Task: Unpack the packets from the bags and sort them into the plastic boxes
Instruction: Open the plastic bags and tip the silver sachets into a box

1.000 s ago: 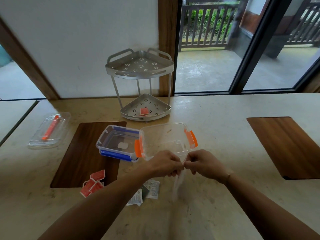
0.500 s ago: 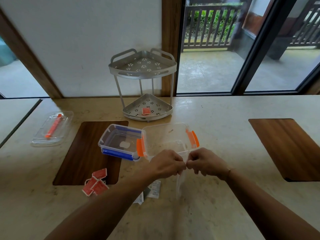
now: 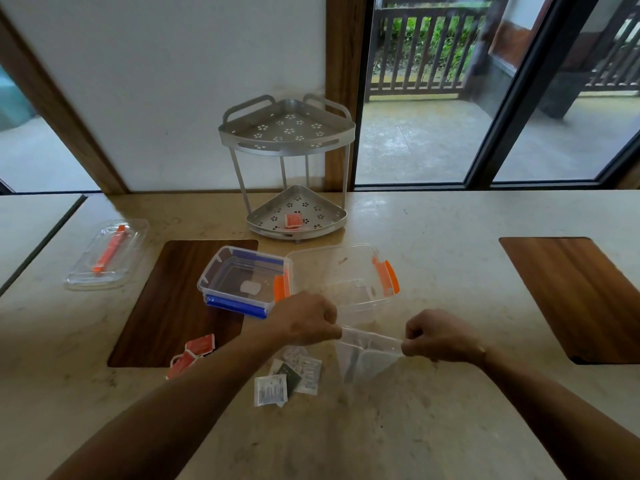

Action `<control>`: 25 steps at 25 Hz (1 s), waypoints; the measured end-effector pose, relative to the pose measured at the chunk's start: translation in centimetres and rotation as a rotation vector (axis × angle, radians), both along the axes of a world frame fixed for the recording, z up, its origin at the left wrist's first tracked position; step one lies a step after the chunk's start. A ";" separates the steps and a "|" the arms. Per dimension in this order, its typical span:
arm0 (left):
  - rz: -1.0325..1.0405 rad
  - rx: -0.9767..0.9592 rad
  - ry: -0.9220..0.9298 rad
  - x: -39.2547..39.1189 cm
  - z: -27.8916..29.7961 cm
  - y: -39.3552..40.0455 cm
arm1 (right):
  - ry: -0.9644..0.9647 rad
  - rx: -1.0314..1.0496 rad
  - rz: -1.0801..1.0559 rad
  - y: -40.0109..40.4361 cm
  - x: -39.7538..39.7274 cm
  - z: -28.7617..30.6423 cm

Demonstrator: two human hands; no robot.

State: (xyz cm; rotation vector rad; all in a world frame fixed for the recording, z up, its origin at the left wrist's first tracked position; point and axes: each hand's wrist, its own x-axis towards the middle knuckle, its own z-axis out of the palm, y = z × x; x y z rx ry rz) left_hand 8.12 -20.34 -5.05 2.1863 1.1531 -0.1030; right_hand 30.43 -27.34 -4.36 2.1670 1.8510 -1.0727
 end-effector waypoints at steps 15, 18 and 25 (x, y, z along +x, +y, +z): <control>0.401 -0.357 -0.425 0.9 5.6 1.1 | -0.133 0.564 0.188 2.3 -6.9 7.3; 0.423 -0.457 -0.600 -0.5 6.6 1.3 | -0.158 0.606 0.201 3.2 -7.2 9.3; 0.899 -0.585 -0.567 -2.9 1.8 1.3 | -0.021 0.755 0.127 5.6 -7.8 13.8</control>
